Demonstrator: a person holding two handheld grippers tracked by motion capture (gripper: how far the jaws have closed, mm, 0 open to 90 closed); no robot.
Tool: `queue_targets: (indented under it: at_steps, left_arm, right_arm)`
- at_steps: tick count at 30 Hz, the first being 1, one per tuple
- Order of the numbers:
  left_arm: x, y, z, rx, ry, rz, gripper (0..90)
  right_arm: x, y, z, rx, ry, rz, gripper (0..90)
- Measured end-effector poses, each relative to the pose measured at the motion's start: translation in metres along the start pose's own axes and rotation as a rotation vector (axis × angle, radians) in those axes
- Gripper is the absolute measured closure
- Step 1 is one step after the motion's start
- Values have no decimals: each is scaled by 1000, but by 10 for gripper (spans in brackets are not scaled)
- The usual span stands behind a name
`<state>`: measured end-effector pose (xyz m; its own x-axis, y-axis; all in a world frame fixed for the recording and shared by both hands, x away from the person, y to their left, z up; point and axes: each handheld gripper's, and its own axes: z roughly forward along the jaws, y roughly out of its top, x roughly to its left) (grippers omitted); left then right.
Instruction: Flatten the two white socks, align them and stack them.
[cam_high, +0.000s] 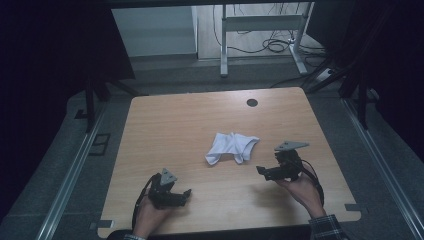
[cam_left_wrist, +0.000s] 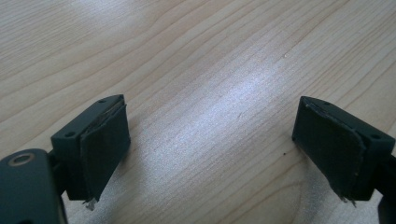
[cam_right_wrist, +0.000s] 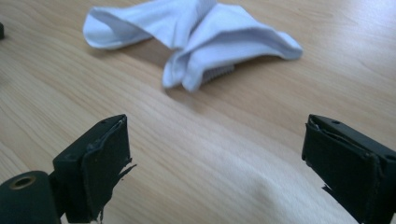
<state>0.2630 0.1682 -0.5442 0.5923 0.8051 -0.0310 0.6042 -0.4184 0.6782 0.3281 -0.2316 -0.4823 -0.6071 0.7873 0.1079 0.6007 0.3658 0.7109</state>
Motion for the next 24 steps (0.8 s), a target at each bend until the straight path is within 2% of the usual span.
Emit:
queue_targets:
  at_steps: [5,6,7,9,14,15,16,17,18,22,24]
  left_arm:
    - [0,0,0,0,1,1,110]
    - [0,0,0,0,1,1,110]
    - [0,0,0,0,1,1,110]
    - [0,0,0,-1,1,0,110]
    - [0,0,0,-1,0,-4,110]
    - [0,0,0,-1,0,-4,110]
    - [0,0,0,-1,0,-3,110]
    - [0,0,0,-1,0,-3,110]
    - [0,0,0,-1,0,-3,110]
    - [0,0,0,-1,0,0,110]
    - [0,0,0,-1,0,0,110]
  right_arm:
    - [4,14,6,10,-22,-26,99]
    - [5,19,8,13,-28,-29,168]
    - [5,19,8,13,-28,-29,168]
    - [6,26,12,1,-15,-28,257]
    - [8,35,28,31,4,-33,381]
    - [8,35,28,31,4,-33,381]
    - [7,37,35,45,11,-28,401]
    - [7,37,35,45,11,-28,401]
    - [7,39,42,58,15,-8,443]
    - [6,39,53,77,6,3,481]
    - [7,38,65,94,-11,8,513]
